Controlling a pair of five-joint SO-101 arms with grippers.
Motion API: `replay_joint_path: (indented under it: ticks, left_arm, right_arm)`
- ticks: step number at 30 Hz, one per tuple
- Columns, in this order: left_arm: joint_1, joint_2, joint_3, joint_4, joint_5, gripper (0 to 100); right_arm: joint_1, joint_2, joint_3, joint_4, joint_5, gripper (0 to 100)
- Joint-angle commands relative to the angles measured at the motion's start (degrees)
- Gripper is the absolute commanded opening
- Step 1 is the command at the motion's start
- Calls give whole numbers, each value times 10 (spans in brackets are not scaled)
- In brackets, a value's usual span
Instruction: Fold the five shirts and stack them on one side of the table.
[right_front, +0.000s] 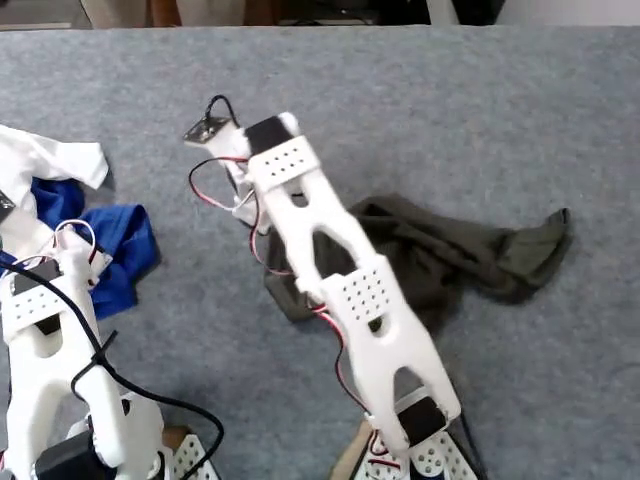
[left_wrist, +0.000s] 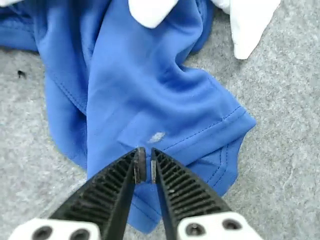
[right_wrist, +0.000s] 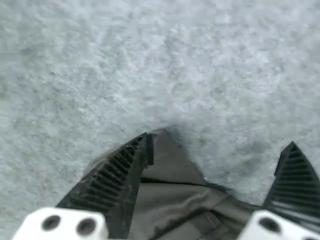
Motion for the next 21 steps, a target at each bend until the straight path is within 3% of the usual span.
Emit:
replay_joint_path:
  ticks: [1, 11, 21]
  left_arm:
    - [-4, -10, -28, -12, 3, 38]
    - [-4, -10, -7, -54, 3, 39]
    - [4, -10, -5, -54, 3, 39]
  right_arm:
    - [-11, -22, 13, 13, -18, 371]
    - [-11, -107, 147, 9, -23, 371]
    - [-11, -83, 160, -32, -22, 371]
